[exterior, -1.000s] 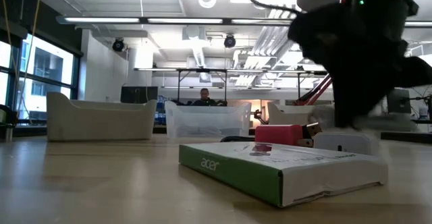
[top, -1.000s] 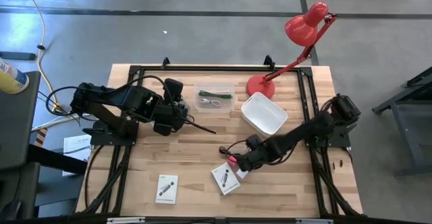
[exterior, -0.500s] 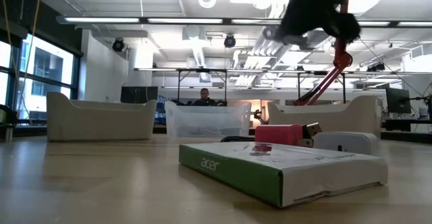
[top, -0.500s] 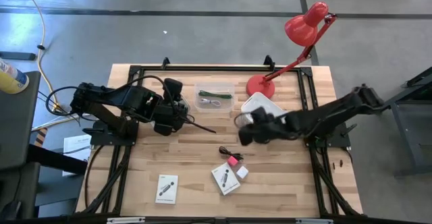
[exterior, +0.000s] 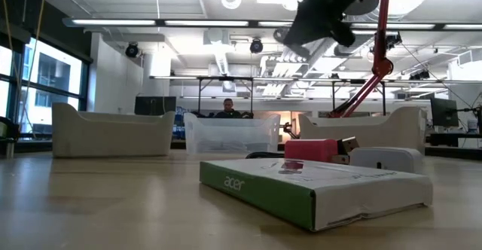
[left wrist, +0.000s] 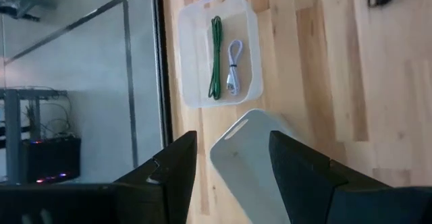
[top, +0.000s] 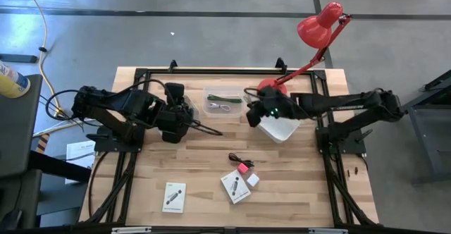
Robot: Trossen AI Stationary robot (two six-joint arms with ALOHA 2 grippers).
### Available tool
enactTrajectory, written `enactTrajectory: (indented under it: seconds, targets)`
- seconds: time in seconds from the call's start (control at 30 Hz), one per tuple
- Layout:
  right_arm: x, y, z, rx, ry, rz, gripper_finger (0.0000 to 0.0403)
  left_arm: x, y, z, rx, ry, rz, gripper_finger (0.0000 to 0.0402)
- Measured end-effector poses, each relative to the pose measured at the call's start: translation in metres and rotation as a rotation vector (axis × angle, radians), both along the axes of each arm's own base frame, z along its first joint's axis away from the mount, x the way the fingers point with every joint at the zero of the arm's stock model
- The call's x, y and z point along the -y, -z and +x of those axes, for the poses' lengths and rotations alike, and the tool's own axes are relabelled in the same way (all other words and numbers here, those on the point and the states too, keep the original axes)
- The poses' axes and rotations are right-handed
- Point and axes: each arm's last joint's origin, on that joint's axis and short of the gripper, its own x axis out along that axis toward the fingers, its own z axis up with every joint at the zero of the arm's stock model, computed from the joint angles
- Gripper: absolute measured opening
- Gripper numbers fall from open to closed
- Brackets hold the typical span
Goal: Pick and place items into bin
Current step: Put the white charger cable into the transparent bin
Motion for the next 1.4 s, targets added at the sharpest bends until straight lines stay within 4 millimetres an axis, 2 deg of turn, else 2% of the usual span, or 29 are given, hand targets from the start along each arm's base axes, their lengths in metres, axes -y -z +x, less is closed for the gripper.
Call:
enactTrajectory:
  seconds: [0.27,0.4,0.63,0.77,0.9,1.13,1.4]
  targets:
    - [0.046,0.014,0.021,0.037,-0.087,-0.034,0.0045,0.022,-0.008,-0.014,0.157,-0.073,-0.024,0.0172]
    - [0.067,0.029,0.032,0.045,-0.129,-0.026,0.0044,0.036,-0.009,-0.018,0.223,-0.091,-0.023,0.0172]
    - [0.09,0.063,0.051,0.045,-0.202,0.002,0.0039,0.059,-0.012,-0.025,0.361,-0.098,0.011,0.0172]
    - [0.098,0.083,0.06,0.043,-0.229,0.036,0.0048,0.07,-0.014,-0.03,0.434,-0.094,0.052,0.0172]
    - [0.1,0.094,0.064,0.033,-0.24,0.044,0.0047,0.073,-0.015,-0.031,0.462,-0.093,0.057,0.0172]
    - [0.1,0.095,0.065,-0.004,-0.289,-0.039,0.0044,0.072,-0.015,-0.03,0.469,-0.096,0.069,0.0172]
    - [0.1,0.096,0.064,-0.034,-0.343,-0.095,0.0079,0.072,-0.015,-0.03,0.471,-0.093,0.09,0.0172]
